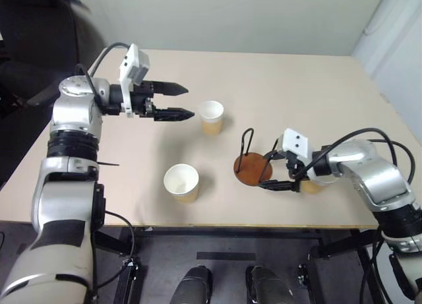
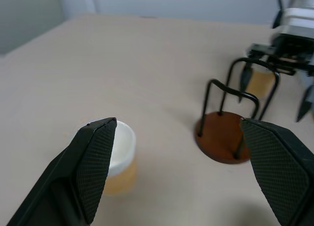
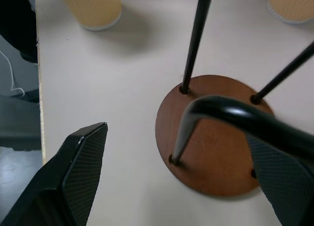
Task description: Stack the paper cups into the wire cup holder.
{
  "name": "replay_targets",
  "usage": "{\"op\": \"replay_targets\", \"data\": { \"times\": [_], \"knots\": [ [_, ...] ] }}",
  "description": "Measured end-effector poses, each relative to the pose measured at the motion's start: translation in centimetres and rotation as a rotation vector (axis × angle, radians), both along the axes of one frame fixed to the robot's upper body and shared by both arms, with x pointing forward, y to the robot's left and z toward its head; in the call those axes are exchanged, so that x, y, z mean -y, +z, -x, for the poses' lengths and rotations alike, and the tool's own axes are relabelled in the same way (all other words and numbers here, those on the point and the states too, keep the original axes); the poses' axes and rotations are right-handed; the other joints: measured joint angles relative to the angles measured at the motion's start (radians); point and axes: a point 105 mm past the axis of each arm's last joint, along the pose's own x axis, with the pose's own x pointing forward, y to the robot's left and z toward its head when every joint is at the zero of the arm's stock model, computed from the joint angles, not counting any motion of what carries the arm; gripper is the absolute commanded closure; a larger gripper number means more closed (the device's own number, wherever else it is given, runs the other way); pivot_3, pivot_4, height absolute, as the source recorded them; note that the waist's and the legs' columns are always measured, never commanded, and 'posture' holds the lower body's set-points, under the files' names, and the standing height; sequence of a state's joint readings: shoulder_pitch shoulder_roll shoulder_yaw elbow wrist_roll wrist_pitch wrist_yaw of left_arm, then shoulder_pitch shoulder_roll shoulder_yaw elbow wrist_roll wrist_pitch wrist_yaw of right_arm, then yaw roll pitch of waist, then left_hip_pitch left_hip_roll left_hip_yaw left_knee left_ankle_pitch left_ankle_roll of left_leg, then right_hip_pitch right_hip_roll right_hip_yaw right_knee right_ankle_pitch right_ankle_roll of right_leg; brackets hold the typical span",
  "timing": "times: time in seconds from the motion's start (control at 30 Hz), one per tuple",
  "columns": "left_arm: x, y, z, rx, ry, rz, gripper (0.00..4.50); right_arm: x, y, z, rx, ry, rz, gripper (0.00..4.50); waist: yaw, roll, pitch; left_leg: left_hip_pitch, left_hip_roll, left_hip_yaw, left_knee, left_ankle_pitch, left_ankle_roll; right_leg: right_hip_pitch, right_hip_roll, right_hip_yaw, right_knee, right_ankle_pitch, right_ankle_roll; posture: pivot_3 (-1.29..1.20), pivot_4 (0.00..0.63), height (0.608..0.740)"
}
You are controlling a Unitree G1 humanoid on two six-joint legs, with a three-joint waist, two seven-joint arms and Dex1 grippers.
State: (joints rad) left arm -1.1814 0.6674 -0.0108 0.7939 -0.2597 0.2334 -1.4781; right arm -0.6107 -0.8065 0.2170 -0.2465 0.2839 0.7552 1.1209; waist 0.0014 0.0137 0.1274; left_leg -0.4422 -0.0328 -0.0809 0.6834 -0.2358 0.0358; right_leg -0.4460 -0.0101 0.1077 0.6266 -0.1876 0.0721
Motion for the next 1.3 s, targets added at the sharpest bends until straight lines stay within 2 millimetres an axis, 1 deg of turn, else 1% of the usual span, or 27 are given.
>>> {"op": "replay_targets", "data": {
  "times": [0.1, 0.37, 0.43, 0.47, 0.53, 0.6, 0.63, 0.73, 0.77, 0.87, 1.0, 1.17, 1.23, 1.3],
  "knots": [
    [0.2, 0.1, 0.0, 0.009, -0.009, -0.001, 0.17, 0.7, 0.8, 0.2, 0.011, -0.019, 0.003, 0.04, -0.001, 0.0, 0.0, 0.0, 0.0, 0.0, 0.0, 0.0, 0.0, 0.0, 0.0, 0.0, 0.0, 0.0, 0.0, 0.0, 0.15, 0.74],
    [0.1, 0.0, 0.1, 0.014, -0.028, -0.008, 0.17, 1.6, 2.7, 0.8, 0.014, -0.045, -0.012, 0.04, 0.0, 0.0, 0.0, 0.0, 0.0, 0.0, 0.0, 0.0, 0.001, 0.0, 0.0, 0.0, 0.0, 0.0, 0.0, 0.0, 0.15, 0.74],
    [0.2, -0.1, 0.0, 0.022, -0.03, -0.013, 0.17, 2.1, 3.1, 0.9, 0.02, -0.054, -0.003, 0.04, 0.001, 0.0, 0.0, 0.0, 0.0, 0.0, 0.0, -0.001, 0.002, 0.0, 0.0, 0.0, 0.0, 0.0, 0.0, 0.0, 0.15, 0.74],
    [0.2, -0.1, 0.0, 0.034, -0.026, -0.023, 0.17, 2.4, 3.3, 0.9, 0.027, -0.059, 0.004, 0.04, 0.002, 0.0, 0.0, 0.0, 0.0, 0.0, 0.0, -0.003, 0.005, 0.0, 0.0, 0.0, 0.0, 0.0, 0.0, 0.0, 0.15, 0.74],
    [0.1, -0.1, -0.3, 0.066, -0.012, -0.047, 0.17, 3.5, 4.0, 0.7, 0.047, -0.082, 0.024, 0.04, 0.004, 0.0, 0.0, 0.0, 0.0, 0.0, 0.0, -0.003, 0.005, 0.0, 0.0, 0.0, 0.0, 0.0, 0.0, 0.0, 0.15, 0.74],
    [-0.1, -0.2, -0.8, 0.119, 0.031, -0.091, 0.17, 4.6, 5.2, 0.2, 0.086, -0.115, 0.03, 0.04, 0.003, 0.0, 0.0, 0.0, 0.0, 0.0, 0.0, -0.003, 0.005, 0.0, 0.0, 0.0, 0.0, 0.0, 0.001, 0.0, 0.15, 0.74],
    [0.0, 0.0, -1.2, 0.174, 0.054, -0.138, 0.17, 5.1, 6.2, -0.2, 0.121, -0.132, 0.023, 0.04, 0.003, 0.0, 0.0, 0.0, 0.0, 0.0, 0.0, -0.003, 0.005, 0.0, 0.0, 0.0, 0.0, 0.0, 0.001, 0.0, 0.15, 0.74],
    [1.4, 0.9, -1.6, 0.339, 0.044, -0.261, 0.17, 5.7, 9.1, -1.0, 0.226, -0.157, -0.001, 0.04, 0.004, 0.0, 0.0, 0.0, 0.0, 0.0, 0.0, -0.005, 0.009, 0.0, 0.0, 0.0, 0.0, 0.001, 0.001, 0.0, 0.15, 0.74],
    [1.7, 1.1, -1.7, 0.383, 0.036, -0.302, 0.17, 5.8, 9.7, -1.1, 0.246, -0.158, -0.005, 0.04, 0.004, 0.0, 0.0, 0.0, 0.0, 0.0, 0.0, -0.005, 0.009, 0.0, 0.0, 0.0, 0.0, 0.001, 0.001, 0.0, 0.15, 0.74],
    [2.5, 0.9, -1.9, 0.464, 0.003, -0.427, 0.17, 6.4, 9.8, -1.3, 0.254, -0.174, 0.0, 0.04, 0.003, 0.0, 0.0, 0.0, -0.001, 0.0, 0.0, -0.005, 0.009, -0.001, -0.001, 0.001, 0.0, 0.001, 0.001, 0.0, 0.15, 0.74],
    [3.1, -0.9, -2.3, 0.47, -0.032, -0.549, 0.17, 7.0, 9.9, -1.5, 0.252, -0.189, 0.009, 0.04, 0.003, 0.0, 0.0, -0.001, -0.001, 0.0, -0.001, -0.005, 0.009, -0.002, -0.002, 0.0, 0.0, 0.001, 0.001, 0.0, 0.15, 0.74],
    [3.0, -2.8, -2.7, 0.458, -0.074, -0.73, 0.17, 7.9, 10.6, -1.6, 0.268, -0.206, 0.026, 0.04, 0.003, 0.0, 0.0, -0.003, -0.001, 0.0, -0.001, -0.005, 0.01, -0.004, -0.003, 0.0, 0.0, 0.001, 0.001, 0.0, 0.15, 0.74],
    [3.3, -3.1, -3.0, 0.479, -0.076, -0.773, 0.17, 8.0, 10.6, -1.6, 0.268, -0.207, 0.029, 0.04, 0.005, 0.0, 0.0, -0.004, -0.001, 0.0, -0.001, -0.006, 0.01, -0.005, -0.003, 0.0, 0.0, 0.001, 0.001, 0.0, 0.15, 0.74],
    [4.1, -2.8, -3.3, 0.516, -0.074, -0.791, 0.17, 8.0, 10.6, -1.6, 0.266, -0.203, 0.03, 0.04, 0.007, 0.0, 0.0, -0.007, -0.002, 0.001, 0.0, -0.006, 0.011, -0.006, -0.003, -0.001, 0.0, 0.001, 0.002, 0.0, 0.15, 0.74]
  ]
}}
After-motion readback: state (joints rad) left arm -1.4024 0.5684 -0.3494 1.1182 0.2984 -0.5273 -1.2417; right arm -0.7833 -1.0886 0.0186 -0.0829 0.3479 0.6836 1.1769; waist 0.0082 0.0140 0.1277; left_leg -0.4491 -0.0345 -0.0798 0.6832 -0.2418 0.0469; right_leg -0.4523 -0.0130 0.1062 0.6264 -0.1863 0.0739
